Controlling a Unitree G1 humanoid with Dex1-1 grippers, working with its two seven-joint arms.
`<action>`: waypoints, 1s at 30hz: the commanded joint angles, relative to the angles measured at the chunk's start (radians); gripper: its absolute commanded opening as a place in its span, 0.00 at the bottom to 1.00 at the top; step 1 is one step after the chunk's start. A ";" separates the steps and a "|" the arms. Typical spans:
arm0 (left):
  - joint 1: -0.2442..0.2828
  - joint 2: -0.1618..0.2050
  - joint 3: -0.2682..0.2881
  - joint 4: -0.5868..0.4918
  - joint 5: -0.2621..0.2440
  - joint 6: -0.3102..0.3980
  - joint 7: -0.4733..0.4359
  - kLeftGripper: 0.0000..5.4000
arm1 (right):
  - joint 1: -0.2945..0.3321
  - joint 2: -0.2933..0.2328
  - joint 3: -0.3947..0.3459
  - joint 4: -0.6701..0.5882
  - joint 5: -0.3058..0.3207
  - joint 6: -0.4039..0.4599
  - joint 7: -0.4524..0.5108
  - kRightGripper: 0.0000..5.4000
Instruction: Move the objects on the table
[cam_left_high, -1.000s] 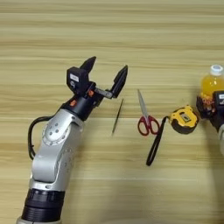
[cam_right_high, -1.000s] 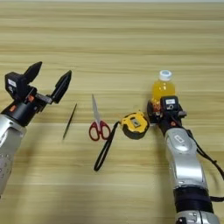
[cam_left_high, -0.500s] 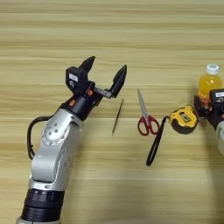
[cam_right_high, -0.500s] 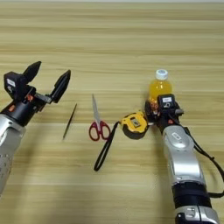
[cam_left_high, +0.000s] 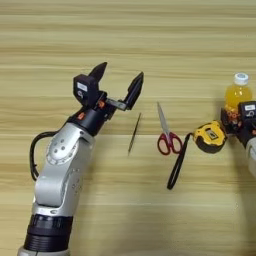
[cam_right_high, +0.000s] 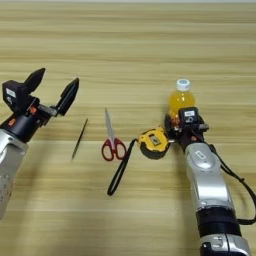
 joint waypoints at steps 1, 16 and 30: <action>-0.011 0.007 0.005 0.000 -0.007 -0.001 -0.001 1.00 | -0.015 -0.002 0.007 0.013 -0.006 0.025 -0.004 0.78; -0.013 0.010 0.008 0.005 -0.007 -0.001 -0.002 1.00 | -0.014 0.001 0.007 0.008 -0.007 0.030 -0.011 1.00; -0.060 0.034 0.096 0.147 0.060 -0.020 0.094 1.00 | 0.023 0.008 -0.007 -0.076 0.015 0.067 -0.007 1.00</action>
